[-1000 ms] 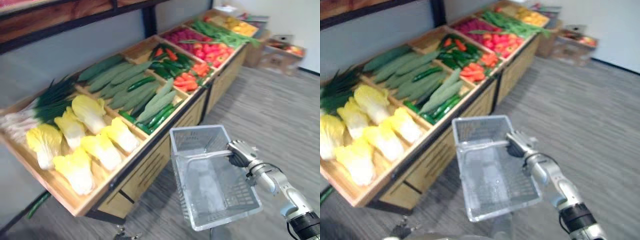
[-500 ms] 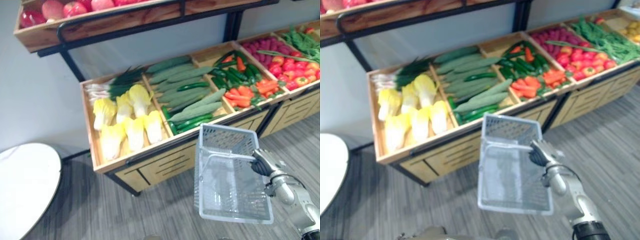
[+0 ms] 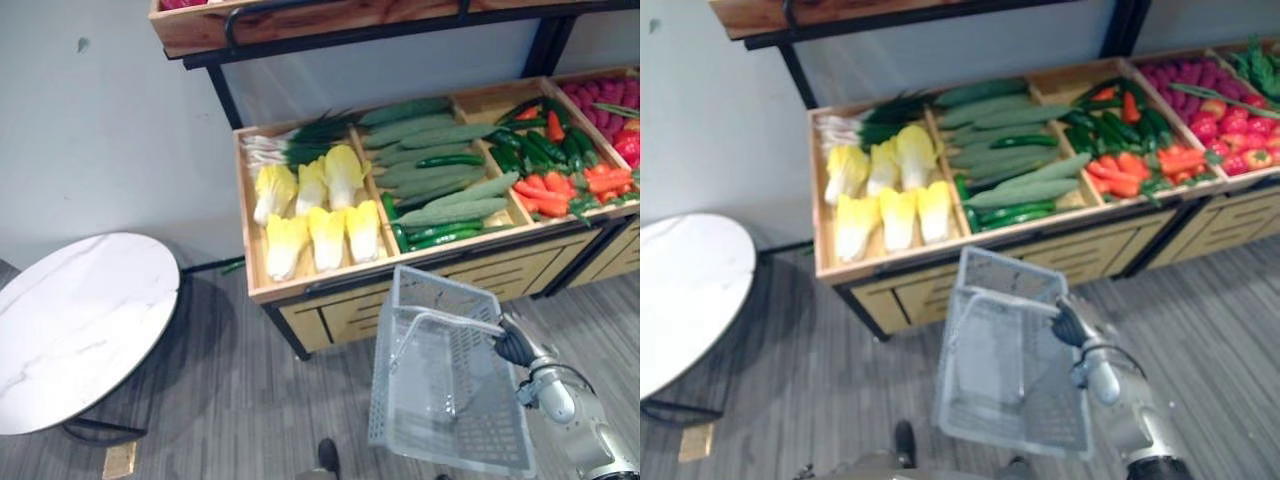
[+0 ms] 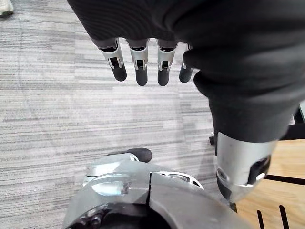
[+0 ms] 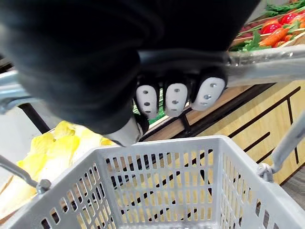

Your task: Pick vegetable in the basket

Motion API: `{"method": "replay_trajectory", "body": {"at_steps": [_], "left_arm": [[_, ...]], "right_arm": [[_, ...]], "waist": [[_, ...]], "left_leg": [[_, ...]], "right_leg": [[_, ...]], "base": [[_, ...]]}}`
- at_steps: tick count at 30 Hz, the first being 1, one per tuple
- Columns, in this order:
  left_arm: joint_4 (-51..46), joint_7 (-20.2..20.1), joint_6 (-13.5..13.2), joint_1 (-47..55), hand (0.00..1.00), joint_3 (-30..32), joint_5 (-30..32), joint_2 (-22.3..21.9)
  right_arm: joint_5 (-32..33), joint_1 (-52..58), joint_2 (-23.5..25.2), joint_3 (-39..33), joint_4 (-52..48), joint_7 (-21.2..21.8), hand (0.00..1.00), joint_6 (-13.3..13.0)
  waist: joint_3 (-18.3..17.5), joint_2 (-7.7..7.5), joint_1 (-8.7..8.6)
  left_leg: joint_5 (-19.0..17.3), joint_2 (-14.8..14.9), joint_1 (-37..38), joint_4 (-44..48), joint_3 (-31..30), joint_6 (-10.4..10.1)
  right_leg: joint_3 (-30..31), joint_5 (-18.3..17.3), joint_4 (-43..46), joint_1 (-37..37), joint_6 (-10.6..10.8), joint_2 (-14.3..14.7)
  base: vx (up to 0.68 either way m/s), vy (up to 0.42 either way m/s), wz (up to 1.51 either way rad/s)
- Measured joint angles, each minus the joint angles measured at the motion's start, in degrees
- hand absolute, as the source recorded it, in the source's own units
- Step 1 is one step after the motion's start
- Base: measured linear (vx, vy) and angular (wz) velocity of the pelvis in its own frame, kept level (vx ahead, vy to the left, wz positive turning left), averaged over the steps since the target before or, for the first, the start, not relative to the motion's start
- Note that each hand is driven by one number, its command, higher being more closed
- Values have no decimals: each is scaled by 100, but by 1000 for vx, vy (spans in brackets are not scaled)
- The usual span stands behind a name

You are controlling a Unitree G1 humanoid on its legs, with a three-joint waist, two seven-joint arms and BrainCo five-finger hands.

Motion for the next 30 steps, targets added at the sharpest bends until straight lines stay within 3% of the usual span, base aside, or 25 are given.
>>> {"method": "replay_trajectory", "body": {"at_steps": [2, 3, 4, 5, 7, 9, 10, 11, 12, 13, 16, 20, 25, 30], "left_arm": [[32, 3, -5, 4, 0, -2, 10, 72], [68, 3, -6, -14, 0, -19, 13, 144], [83, 4, -6, -68, 0, -69, 15, 223], [81, 5, -5, -142, 0, -130, 13, 360], [71, 9, -4, -244, 0, -142, 14, 566], [64, 29, -6, -323, 0, -123, 4, 700], [64, 31, -5, -348, 0, -118, 1, 704], [62, 34, -5, -423, 0, -114, 0, 705], [54, 35, -6, -515, 0, -115, 1, 610], [54, 35, -9, -585, 0, -113, 1, 496], [70, 51, -8, -565, 0, 139, 1, 387], [72, 86, -3, -499, 0, 421, 1, 370], [61, 168, -4, -512, 0, 695, -10, 183], [-263, 825, -11, -465, 0, 1479, -98, 176]], "right_arm": [[-18, 96, 64, -1, 3, 0, 100, 77], [-20, 124, 67, 0, 1, 0, 100, 111], [-24, 97, 77, 2, -1, 0, 100, 117], [-32, 95, 127, 5, -3, 0, 100, 117], [-61, 50, 277, 16, -5, 0, 100, 104], [-46, 36, 296, -8, -19, -37, 100, 109], [-46, 35, 295, -25, -35, -71, 100, 108], [-49, 31, 292, -38, -38, -120, 100, 103], [-53, 40, 292, -47, -29, -123, 100, 126], [-53, 42, 278, -76, -27, -123, 100, 156], [-53, 42, 266, -76, 1, -121, 100, 161], [-47, 98, 256, -179, 2, -134, 100, 87], [-46, 446, 174, -257, -6, -238, 100, -19], [-45, 965, 697, -838, 318, -376, 100, -62]], "waist": [[61, -213, 47], [52, -288, 19], [78, -340, 16], [155, -476, -16], [250, -427, -101], [223, -544, -123], [235, -583, -133], [224, -650, -154], [176, -742, -182], [192, -629, -242], [130, -343, -200], [96, -288, -241], [-13, -115, -265], [-62, -65, -262]], "left_leg": [[-307, -231, 44, 192, 173, 71], [-369, -360, 117, 199, 219, 88], [-403, -429, 147, 213, 284, 143], [-427, -436, 149, 232, 271, 180], [-426, -275, 247, 215, 134, 184], [-426, -164, 227, 211, 32, 181], [-424, -175, 224, 211, -3, 179], [-417, -232, 201, 212, -62, 163], [-396, -342, 123, 211, -198, 96], [-350, -296, 126, 144, -339, -7], [-121, 22, 119, -156, -395, -209], [-33, 236, 238, -242, -518, -265], [-20, 229, 286, -298, -516, -286], [-86, 209, 415, -330, -507, -391]], "right_leg": [[137, -161, 528, -94, 127, -447], [244, -180, 893, -201, 82, -624], [524, -223, 1649, -554, -101, -811], [972, 78, 2397, -1024, -501, -871], [1656, 94, 2707, -1338, -408, -490], [1782, 62, 1711, -1205, -418, -87], [1795, 84, 1355, -1121, -388, -17], [1891, 145, 667, -965, -303, 63], [2089, 361, 144, -837, -41, 67], [1947, 373, 62, -767, -7, 140], [1753, 499, -324, -678, -115, 529], [1558, 481, -523, -425, -225, 797], [1481, 457, -614, -321, -256, 803], [1469, 434, -677, -159, -244, 771]], "base": [[-32, 162, -28], [-23, 202, -19], [3, 151, -10], [57, 140, 0], [57, 41, 23], [57, -77, 23], [85, -104, 28], [146, -183, 47], [156, -194, 64], [209, -235, 48], [179, -164, 9], [167, -120, 13], [68, -13, 6], [-25, 23, 4]]}}
